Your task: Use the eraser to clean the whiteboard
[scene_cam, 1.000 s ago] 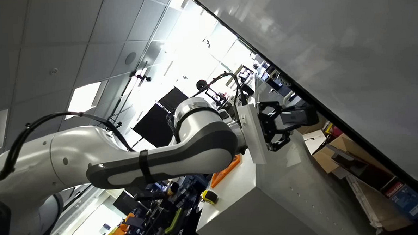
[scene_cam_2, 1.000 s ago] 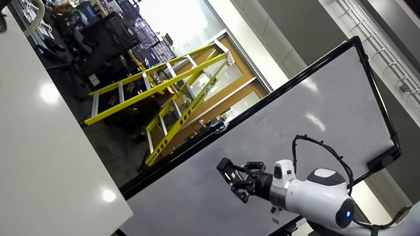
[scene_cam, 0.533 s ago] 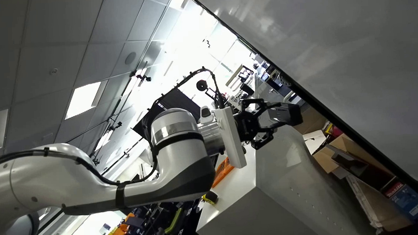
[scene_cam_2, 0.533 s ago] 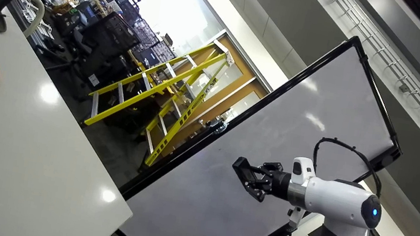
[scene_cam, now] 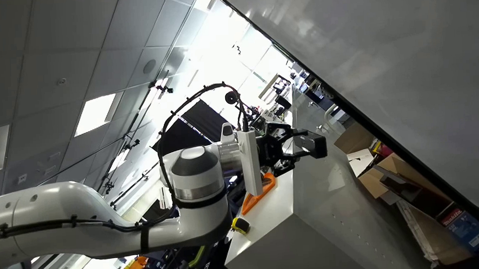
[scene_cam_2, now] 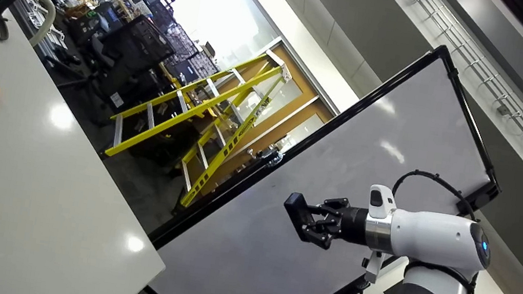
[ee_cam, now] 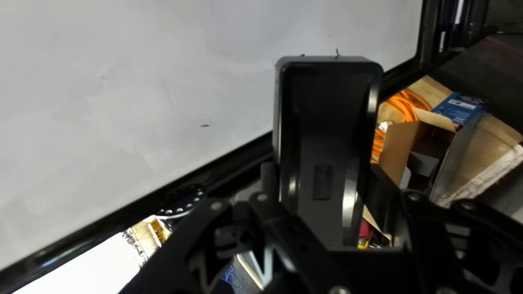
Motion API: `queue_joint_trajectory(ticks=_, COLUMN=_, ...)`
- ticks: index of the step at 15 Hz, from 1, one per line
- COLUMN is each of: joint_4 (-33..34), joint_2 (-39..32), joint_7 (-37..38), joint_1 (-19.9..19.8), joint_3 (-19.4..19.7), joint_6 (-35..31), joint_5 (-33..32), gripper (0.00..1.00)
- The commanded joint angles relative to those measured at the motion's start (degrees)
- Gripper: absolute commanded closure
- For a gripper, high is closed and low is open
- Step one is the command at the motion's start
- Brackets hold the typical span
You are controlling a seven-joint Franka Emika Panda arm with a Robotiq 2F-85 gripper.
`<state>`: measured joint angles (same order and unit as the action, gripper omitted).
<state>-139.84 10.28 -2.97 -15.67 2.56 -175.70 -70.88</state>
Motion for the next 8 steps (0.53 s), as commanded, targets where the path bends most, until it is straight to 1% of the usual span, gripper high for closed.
queue_joint_trajectory(ticks=1, joint_4=-3.6, joint_2=2.6, joint_7=-13.2, joint_1=8.4, joint_3=2.7, joint_6=4.3, joint_5=16.6, gripper=0.7)
queue_joint_trajectory(ticks=2, joint_4=-4.1, joint_2=3.0, joint_7=-17.1, joint_1=11.7, joint_3=4.0, joint_6=5.7, joint_5=21.8, gripper=0.7)
queue_joint_trajectory(ticks=4, joint_4=-4.8, joint_2=4.1, joint_7=-24.5, joint_1=20.6, joint_3=8.4, joint_6=9.2, joint_5=32.4, gripper=0.7)
queue_joint_trajectory(ticks=6, joint_4=-4.3, joint_2=6.8, joint_7=-32.2, joint_1=29.3, joint_3=13.0, joint_6=15.3, joint_5=43.0, gripper=0.7)
queue_joint_trajectory(ticks=7, joint_4=-3.2, joint_2=8.4, joint_7=-36.6, joint_1=31.7, joint_3=13.7, joint_6=19.3, joint_5=48.4, gripper=0.7)
queue_joint_trajectory(ticks=8, joint_4=-1.8, joint_2=9.6, joint_7=-40.6, joint_1=32.7, joint_3=13.7, joint_6=23.1, joint_5=52.8, gripper=0.7)
